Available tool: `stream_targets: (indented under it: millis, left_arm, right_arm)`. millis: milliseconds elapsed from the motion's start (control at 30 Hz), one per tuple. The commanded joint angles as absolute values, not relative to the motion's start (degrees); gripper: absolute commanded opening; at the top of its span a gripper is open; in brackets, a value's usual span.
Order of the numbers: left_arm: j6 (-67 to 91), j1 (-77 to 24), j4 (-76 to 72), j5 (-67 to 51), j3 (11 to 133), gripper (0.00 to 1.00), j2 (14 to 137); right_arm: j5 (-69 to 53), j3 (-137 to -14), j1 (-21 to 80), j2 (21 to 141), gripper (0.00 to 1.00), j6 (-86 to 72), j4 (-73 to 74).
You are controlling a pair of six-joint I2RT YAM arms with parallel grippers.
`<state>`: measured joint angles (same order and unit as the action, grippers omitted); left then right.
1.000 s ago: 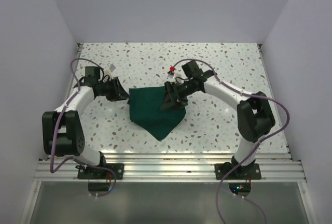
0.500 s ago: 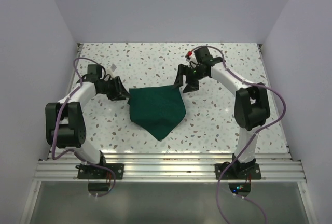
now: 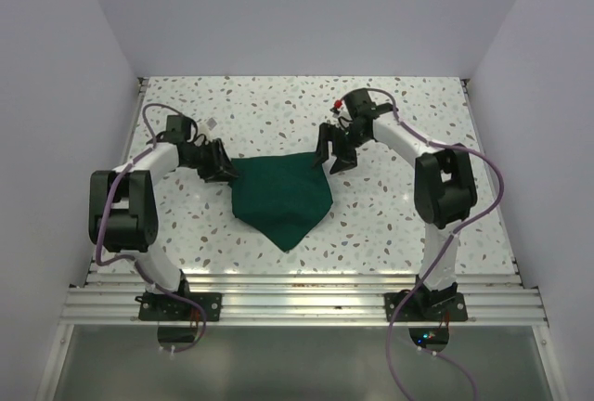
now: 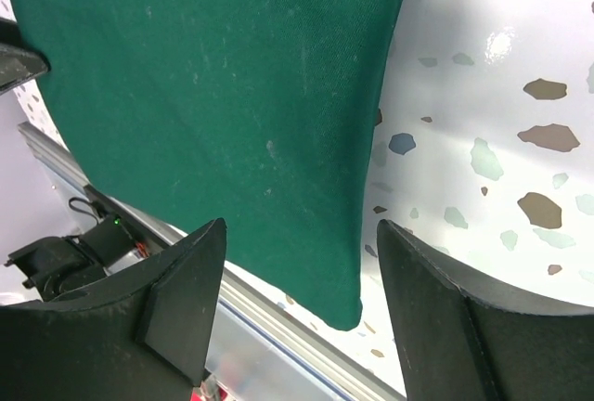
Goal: Prepare the surgical pack
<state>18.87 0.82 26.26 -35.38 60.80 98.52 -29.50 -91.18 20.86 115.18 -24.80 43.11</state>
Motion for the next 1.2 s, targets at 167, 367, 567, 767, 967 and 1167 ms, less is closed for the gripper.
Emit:
stream_targets:
  millis: [167, 367, 567, 767, 967, 1167]
  left_arm:
    - [18.6, -1.1, 25.9, -39.1, 62.8, 0.39, 99.7]
    - [19.1, -0.7, 24.4, -42.7, 62.1, 0.29, 99.8]
    - [22.1, 2.0, 18.7, -50.0, 58.8, 0.12, 99.1]
    - [24.1, 5.0, 14.8, -53.3, 54.8, 0.0, 98.3]
    - [21.7, 6.9, 17.9, -51.2, 54.0, 0.0, 99.1]
    - [19.7, 7.2, 20.9, -49.0, 54.5, 0.05, 100.7]
  right_arm:
    - [-33.0, -92.7, 20.7, 117.4, 0.63, -24.5, 42.9]
    - [-36.7, -93.3, 20.7, 119.3, 0.54, -25.5, 42.3]
    - [-40.5, -93.0, 20.7, 119.1, 0.3, -27.7, 40.0]
    - [-43.3, -92.0, 20.7, 118.7, 0.1, -29.4, 39.1]
    - [-39.6, -87.7, 20.7, 118.0, 0.06, -29.0, 39.1]
    - [-40.1, -85.3, 20.6, 120.1, 0.1, -27.6, 39.7]
